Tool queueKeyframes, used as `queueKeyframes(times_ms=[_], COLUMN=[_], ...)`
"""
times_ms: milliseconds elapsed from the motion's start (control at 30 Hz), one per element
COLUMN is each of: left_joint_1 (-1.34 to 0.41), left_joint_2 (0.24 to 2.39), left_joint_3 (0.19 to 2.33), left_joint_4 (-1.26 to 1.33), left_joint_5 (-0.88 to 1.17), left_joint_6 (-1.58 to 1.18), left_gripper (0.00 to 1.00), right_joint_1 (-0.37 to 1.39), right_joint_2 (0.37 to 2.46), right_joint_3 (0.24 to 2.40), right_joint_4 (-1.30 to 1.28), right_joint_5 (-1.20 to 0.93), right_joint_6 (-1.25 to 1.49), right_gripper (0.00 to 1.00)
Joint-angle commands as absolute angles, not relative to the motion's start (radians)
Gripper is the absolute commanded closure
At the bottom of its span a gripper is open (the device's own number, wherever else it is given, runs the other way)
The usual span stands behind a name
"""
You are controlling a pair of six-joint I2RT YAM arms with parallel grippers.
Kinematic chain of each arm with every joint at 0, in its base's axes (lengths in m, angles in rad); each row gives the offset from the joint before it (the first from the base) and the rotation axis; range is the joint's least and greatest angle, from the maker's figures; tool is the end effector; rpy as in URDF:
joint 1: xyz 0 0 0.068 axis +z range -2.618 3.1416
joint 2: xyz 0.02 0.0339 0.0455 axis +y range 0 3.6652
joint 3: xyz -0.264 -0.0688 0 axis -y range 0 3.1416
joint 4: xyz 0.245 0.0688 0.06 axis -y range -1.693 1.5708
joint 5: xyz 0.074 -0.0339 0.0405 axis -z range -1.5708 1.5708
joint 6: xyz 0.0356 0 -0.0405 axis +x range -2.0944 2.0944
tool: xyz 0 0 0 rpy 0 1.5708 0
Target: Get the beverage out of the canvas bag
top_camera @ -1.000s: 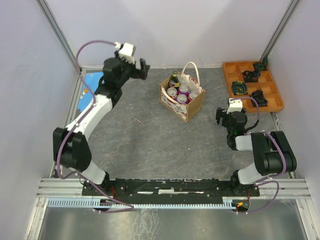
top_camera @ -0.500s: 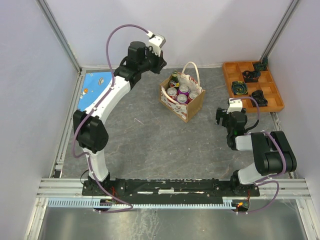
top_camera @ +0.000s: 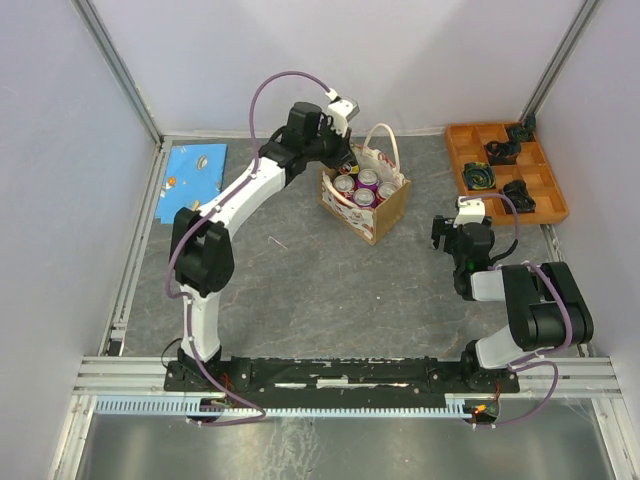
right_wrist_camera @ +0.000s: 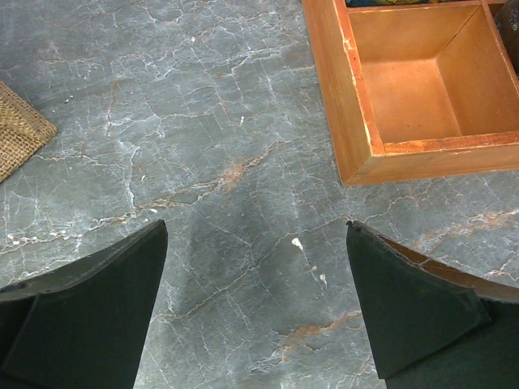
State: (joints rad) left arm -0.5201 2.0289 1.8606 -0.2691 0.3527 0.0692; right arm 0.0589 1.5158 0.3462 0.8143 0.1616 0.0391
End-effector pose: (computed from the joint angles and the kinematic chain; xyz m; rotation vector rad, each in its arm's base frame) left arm 0.4153 -0.2520 0.3229 0.8076 1.8707 -0.6396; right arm 0.2586 0.0095 0.1370 0.0891 1.9202 -0.0898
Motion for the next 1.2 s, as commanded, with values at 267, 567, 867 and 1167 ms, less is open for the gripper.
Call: queueKeyframes(times_ms=[267, 567, 867, 1167], left_joint_1=[-0.606, -0.657, -0.689, -0.69], left_joint_2=[2.128, 2.136, 2.146, 2.183], left_joint_3=[1.958, 1.955, 1.963, 2.014], left_joint_4=[-0.36, -0.469, -0.531, -0.571], left_joint_5=[0.357, 0.211, 0.112, 0.09], left_joint_6=[0.179, 0.256, 0.276, 0.295], left_gripper=[0.64, 0.54, 0.02, 0.01], right_joint_1=[0.059, 0.058, 0.058, 0.059], right_joint_2=[1.513, 1.514, 1.513, 1.513], right_joint_3=[0.374, 0.374, 0.374, 0.374], right_joint_4=[0.849, 0.85, 0.85, 0.85], right_joint_5=[0.163, 0.163, 0.163, 0.164], right_joint_6=[0.039, 0.038, 0.038, 0.038], right_gripper=[0.01, 0.01, 0.01, 0.01])
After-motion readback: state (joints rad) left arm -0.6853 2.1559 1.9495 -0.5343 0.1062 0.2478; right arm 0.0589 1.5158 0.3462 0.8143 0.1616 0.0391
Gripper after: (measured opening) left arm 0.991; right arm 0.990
